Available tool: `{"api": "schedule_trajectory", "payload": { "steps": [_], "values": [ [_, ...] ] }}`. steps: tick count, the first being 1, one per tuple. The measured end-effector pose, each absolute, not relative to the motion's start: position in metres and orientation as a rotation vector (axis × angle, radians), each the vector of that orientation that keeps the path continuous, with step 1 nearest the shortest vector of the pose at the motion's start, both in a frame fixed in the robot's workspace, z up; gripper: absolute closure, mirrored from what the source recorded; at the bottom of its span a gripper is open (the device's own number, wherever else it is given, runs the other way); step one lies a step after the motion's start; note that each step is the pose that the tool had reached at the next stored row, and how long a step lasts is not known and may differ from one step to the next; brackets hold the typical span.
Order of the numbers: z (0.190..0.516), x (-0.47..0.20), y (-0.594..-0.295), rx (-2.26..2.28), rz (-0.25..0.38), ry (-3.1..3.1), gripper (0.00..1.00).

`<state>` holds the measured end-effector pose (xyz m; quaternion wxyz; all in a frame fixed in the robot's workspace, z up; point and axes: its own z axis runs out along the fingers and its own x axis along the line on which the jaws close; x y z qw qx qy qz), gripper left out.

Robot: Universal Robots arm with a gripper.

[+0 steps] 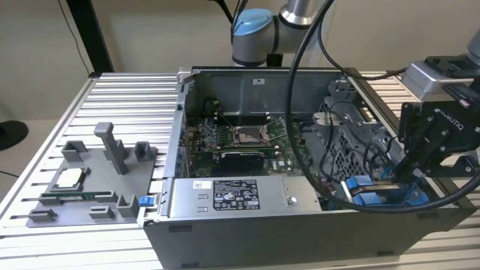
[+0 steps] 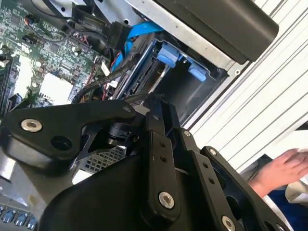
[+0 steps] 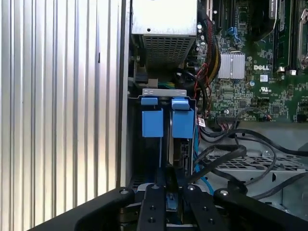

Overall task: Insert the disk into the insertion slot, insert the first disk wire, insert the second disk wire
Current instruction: 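Insert the first disk wire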

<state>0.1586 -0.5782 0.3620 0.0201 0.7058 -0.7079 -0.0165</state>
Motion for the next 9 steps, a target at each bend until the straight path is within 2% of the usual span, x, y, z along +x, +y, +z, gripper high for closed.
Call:
{"api": "schedule_trajectory", "payload": {
  "steps": [9],
  "values": [
    [0.359, 0.162, -0.563, 2.209, -0.026, -2.2, 1.0]
  ]
}}
